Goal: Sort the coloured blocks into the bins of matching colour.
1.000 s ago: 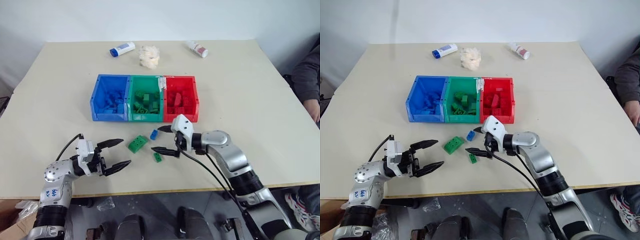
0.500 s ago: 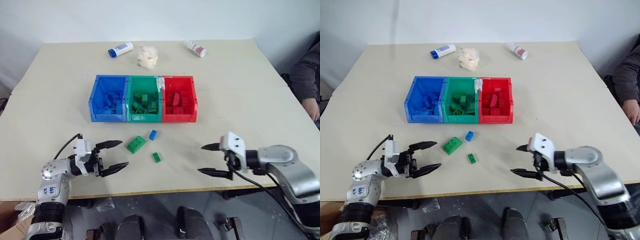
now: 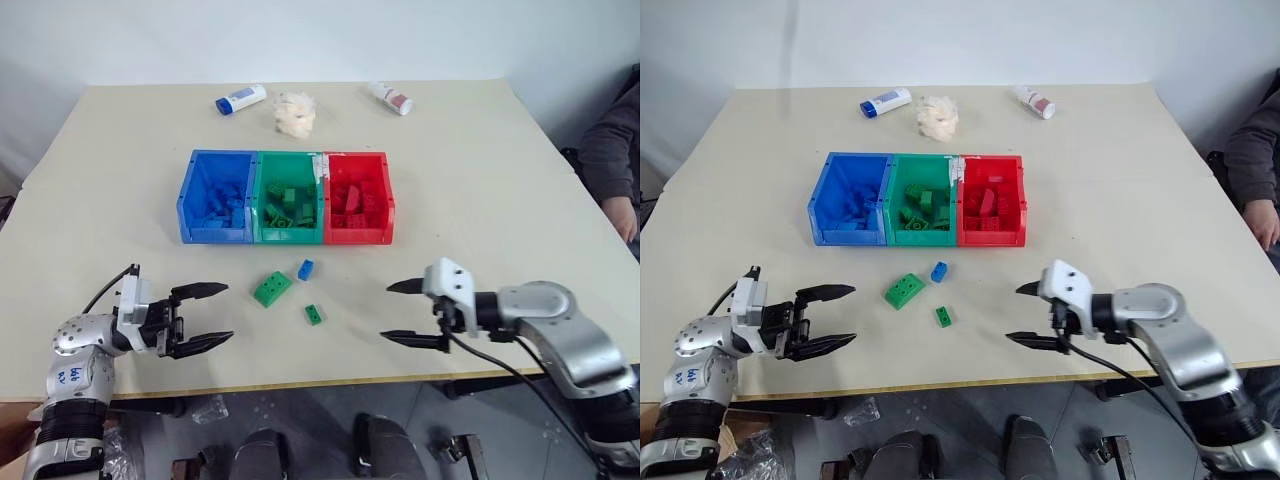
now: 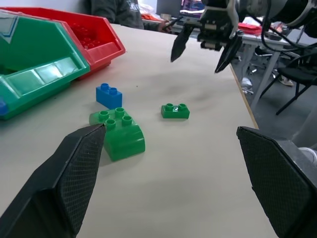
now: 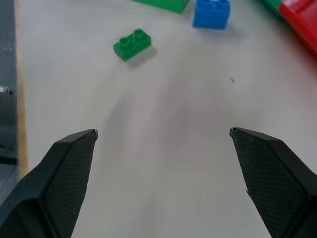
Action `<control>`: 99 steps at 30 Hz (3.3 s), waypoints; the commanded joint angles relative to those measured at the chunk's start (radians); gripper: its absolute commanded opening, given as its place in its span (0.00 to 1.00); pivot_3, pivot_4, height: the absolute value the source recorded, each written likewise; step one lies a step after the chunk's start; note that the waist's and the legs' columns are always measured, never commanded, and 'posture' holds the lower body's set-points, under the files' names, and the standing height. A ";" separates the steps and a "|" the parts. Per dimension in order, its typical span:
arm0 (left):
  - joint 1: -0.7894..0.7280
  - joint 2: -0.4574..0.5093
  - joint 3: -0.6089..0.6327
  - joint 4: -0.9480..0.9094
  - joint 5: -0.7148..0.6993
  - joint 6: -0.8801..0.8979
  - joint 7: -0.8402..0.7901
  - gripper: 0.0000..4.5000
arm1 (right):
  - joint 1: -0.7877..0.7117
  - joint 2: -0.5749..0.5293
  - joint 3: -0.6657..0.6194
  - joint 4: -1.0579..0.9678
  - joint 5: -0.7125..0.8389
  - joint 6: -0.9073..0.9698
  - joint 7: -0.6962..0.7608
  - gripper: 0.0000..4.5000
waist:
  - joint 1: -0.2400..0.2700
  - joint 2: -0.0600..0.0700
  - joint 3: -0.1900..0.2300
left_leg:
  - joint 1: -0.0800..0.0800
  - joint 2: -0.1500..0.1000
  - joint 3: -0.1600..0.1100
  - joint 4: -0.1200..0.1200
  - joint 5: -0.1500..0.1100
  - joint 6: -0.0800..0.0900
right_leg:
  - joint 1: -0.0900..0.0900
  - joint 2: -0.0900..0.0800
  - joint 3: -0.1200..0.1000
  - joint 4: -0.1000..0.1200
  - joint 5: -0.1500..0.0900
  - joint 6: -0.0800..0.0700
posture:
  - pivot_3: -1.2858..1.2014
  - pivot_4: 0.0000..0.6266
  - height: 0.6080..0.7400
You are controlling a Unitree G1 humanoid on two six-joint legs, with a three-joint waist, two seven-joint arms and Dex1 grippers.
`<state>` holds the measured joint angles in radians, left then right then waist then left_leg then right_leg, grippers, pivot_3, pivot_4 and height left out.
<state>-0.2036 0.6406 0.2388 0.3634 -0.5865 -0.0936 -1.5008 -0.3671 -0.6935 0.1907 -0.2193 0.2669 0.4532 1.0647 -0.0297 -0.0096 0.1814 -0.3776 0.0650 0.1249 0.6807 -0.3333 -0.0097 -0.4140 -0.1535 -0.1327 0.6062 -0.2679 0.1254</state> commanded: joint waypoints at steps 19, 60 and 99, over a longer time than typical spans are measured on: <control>0.139 0.066 0.052 -0.162 -0.080 0.056 -0.048 1.00 | -0.115 0.290 0.216 0.167 -0.148 -0.094 -0.093 0.35 | -0.001 0.000 0.000 | 0.000 0.003 0.001 0.000 -0.001 -0.002 | -0.001 0.003 0.000 0.002 -0.001 -0.003 | 0.52 0.24 1.00; 0.014 -0.021 -0.019 -0.097 -0.018 0.042 0.016 1.00 | -0.528 0.487 0.001 0.567 -0.112 -0.226 -0.272 0.97 | -0.023 0.001 0.000 | -0.012 0.003 0.004 0.001 -0.001 -0.004 | -0.016 0.004 0.001 0.007 -0.002 -0.004 | 0.52 0.24 1.00; 0.192 -0.036 -0.038 -0.452 0.082 0.199 0.429 1.00 | -0.032 0.025 -0.161 0.147 0.151 -0.208 0.186 0.99 | 0.005 0.000 0.000 | -0.009 0.003 0.006 0.003 0.000 -0.004 | -0.014 0.004 0.004 0.007 -0.001 -0.004 | 0.52 0.24 1.00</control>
<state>0.0103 0.6145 0.2217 -0.0662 -0.5261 0.0976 -1.1042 -0.3884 -0.6754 0.0376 -0.0653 0.4080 0.2627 1.2572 -0.0248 -0.0092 0.1816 -0.3864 0.0684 0.1306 0.6838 -0.3332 -0.0133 -0.4278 -0.1498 -0.1290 0.6139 -0.2689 0.1215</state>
